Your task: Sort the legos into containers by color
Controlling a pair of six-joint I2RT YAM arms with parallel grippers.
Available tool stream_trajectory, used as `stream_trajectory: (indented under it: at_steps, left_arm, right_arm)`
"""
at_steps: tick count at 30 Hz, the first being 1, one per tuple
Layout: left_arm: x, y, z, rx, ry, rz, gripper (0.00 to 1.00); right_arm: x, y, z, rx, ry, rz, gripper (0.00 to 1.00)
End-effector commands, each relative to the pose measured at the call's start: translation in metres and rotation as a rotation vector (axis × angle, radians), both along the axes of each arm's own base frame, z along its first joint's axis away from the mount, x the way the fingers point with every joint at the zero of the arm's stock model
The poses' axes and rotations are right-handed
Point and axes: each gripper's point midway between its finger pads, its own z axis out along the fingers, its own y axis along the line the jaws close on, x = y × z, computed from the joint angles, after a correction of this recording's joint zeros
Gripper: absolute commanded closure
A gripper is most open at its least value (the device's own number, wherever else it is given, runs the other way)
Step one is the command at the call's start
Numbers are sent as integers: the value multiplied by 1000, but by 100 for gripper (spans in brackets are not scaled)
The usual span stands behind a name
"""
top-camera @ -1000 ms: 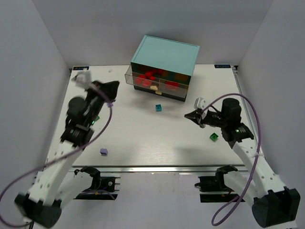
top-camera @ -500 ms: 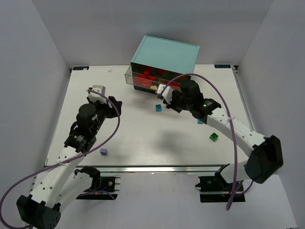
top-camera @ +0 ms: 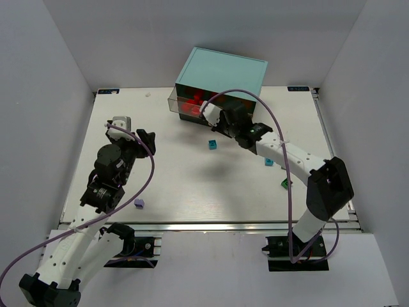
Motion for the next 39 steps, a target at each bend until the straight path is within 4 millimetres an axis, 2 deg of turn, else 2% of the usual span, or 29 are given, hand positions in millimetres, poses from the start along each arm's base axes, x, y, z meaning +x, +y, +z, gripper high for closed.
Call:
stream_trajectory:
  at_steps: [1,5,6,11,18,24,28,29,31,32,33,34,35,36,37,38,39]
  left_arm:
    - [-2,4,5,-1,-12,19,21]
    - [-2,5,4,0,-11,23,20]
    - [-2,5,4,0,-11,25,21]
    - [0,6,1,4,2,32,20]
    - [1,4,-1,4,6,26,20]
    - [2,-1,-4,6,13,2,19]
    - [3,-5,-4,-1,11,-15,18]
    - [3,-7,-5,-7,9,-25,18]
    - [2,-16,-4,-20,-10,-77,18]
    - [3,-20,-3,-37,-14,-96,18]
    - [3,-25,-10,-44,-2,-123,21]
    - [2,-37,-8,-76,-9,-181,24]
    - [6,-44,-19,-82,28,-203,29]
    - [10,-47,-26,-94,53,-212,44]
    - [11,-61,-25,-135,64,-272,54]
    - [15,-67,-31,-148,94,-287,64]
    - [24,-75,-44,-163,153,-301,78]
  right_arm:
    - [31,-4,35,8,-155,-85,87]
    - [47,-7,40,-2,-185,-125,89]
    - [51,-8,36,-14,-182,-137,89]
    - [71,-18,48,-8,-206,-182,89]
    - [92,-31,41,-21,-186,-223,89]
    - [101,-44,35,-22,-156,-251,89]
    - [100,-46,28,-24,-129,-243,89]
    - [93,-48,24,-39,-94,-229,89]
    - [68,-26,18,17,11,-73,88]
    - [49,-17,15,48,78,6,83]
    - [8,4,24,129,179,179,80]
    - [-17,7,13,171,266,232,71]
    - [-49,20,37,271,286,347,65]
    - [-64,21,41,315,304,378,57]
    - [-82,16,20,334,372,388,45]
    - [-101,15,33,394,380,405,38]
    - [-106,15,36,431,366,414,32]
